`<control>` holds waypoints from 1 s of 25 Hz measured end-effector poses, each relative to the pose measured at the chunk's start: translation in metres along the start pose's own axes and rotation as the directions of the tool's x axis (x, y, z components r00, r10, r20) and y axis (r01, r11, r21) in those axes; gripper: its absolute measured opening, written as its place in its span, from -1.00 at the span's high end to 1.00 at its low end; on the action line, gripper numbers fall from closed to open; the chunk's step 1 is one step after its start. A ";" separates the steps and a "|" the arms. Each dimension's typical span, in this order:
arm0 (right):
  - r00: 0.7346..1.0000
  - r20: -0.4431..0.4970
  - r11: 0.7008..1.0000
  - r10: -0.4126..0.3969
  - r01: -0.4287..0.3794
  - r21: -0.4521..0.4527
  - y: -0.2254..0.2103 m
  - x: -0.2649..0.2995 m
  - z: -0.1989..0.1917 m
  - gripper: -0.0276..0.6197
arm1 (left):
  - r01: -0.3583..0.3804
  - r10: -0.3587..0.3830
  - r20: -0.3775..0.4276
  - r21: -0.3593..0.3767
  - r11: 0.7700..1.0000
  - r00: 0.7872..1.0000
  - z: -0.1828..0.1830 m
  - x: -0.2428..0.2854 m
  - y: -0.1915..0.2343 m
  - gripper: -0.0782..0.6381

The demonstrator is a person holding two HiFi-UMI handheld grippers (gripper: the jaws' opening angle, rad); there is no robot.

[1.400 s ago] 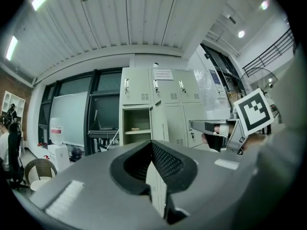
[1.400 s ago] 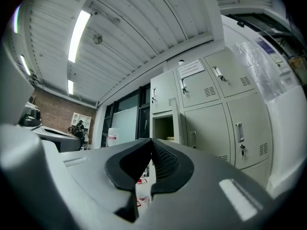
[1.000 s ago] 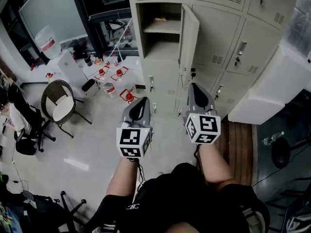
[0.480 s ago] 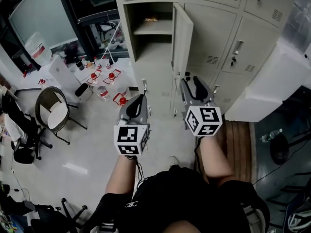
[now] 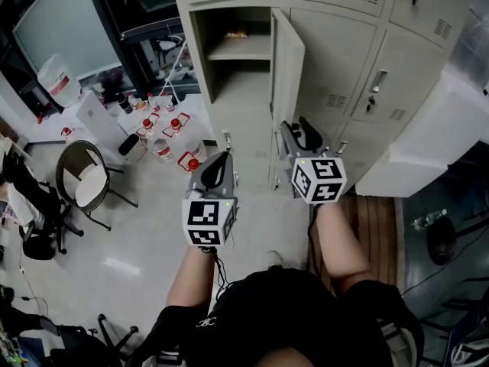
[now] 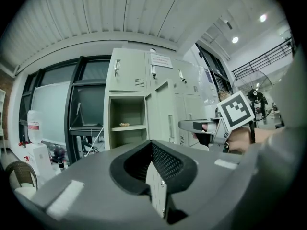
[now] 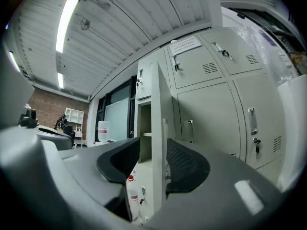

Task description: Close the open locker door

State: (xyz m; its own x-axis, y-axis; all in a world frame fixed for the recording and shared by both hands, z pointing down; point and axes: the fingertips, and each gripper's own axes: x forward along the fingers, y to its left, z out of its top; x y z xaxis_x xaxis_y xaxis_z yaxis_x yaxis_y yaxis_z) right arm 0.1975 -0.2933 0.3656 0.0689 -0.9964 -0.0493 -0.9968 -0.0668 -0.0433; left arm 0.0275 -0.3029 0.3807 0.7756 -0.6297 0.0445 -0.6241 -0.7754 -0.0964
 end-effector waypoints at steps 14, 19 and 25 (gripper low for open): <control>0.991 -0.054 0.992 0.123 -0.121 0.039 0.004 0.030 -0.006 0.60 | -0.023 0.023 -0.015 0.008 1.000 1.000 -0.006 0.023 0.015 0.78; 0.991 -0.079 0.993 0.109 -0.105 0.056 0.021 0.040 -0.008 0.59 | -0.035 0.035 -0.010 0.009 0.999 0.999 -0.005 0.022 0.019 0.78; 0.994 -0.095 0.996 0.062 -0.056 0.069 0.037 0.052 -0.010 0.59 | -0.067 0.067 -0.016 -0.005 0.998 0.998 -0.009 0.011 0.029 0.78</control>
State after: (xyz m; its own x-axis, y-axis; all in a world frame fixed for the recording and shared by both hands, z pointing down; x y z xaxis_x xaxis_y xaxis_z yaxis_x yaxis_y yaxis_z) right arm 0.1636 -0.3478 0.3711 0.0026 -0.9991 0.0427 -0.9940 -0.0073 -0.1094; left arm 0.0171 -0.3325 0.3878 0.7305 -0.6808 0.0534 -0.6750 -0.7317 -0.0942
